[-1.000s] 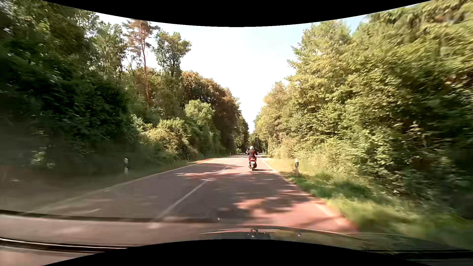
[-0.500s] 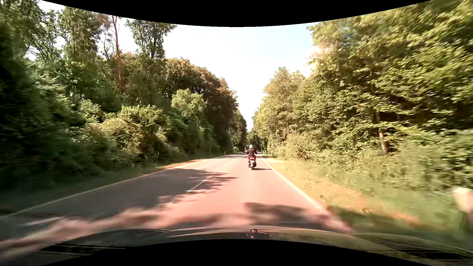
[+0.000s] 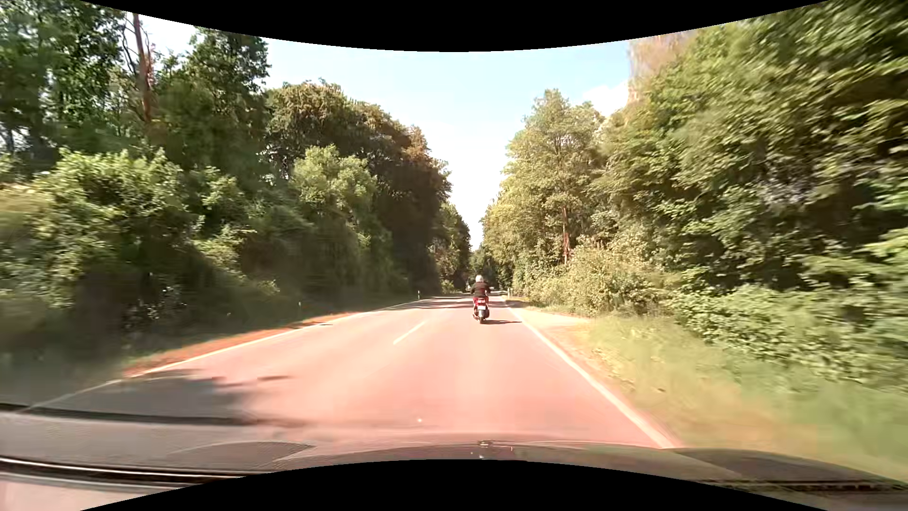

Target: Follow the waypoints while adhering to traffic rules and regulations

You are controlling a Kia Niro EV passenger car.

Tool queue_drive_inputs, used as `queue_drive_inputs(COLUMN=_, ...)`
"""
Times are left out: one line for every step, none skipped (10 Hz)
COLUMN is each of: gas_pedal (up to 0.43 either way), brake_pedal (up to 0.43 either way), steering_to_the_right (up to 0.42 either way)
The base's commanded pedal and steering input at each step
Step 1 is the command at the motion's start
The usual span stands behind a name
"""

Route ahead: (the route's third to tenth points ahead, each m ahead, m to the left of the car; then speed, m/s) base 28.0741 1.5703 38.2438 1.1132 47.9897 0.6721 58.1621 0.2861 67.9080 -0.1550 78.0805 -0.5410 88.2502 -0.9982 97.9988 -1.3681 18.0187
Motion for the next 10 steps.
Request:
queue_drive_inputs(gas_pedal=0.138, brake_pedal=0.006, steering_to_the_right=0.004)
queue_drive_inputs(gas_pedal=0.138, brake_pedal=0.006, steering_to_the_right=0.004)
queue_drive_inputs(gas_pedal=0.138, brake_pedal=0.006, steering_to_the_right=0.004)
queue_drive_inputs(gas_pedal=0.138, brake_pedal=0.006, steering_to_the_right=0.004)
queue_drive_inputs(gas_pedal=0.150, brake_pedal=0.006, steering_to_the_right=0.004)
queue_drive_inputs(gas_pedal=0.150, brake_pedal=0.006, steering_to_the_right=0.004)
queue_drive_inputs(gas_pedal=0.150, brake_pedal=0.006, steering_to_the_right=0.004)
queue_drive_inputs(gas_pedal=0.157, brake_pedal=0.006, steering_to_the_right=0.004)
queue_drive_inputs(gas_pedal=0.157, brake_pedal=0.006, steering_to_the_right=0.004)
queue_drive_inputs(gas_pedal=0.157, brake_pedal=0.006, steering_to_the_right=0.004)
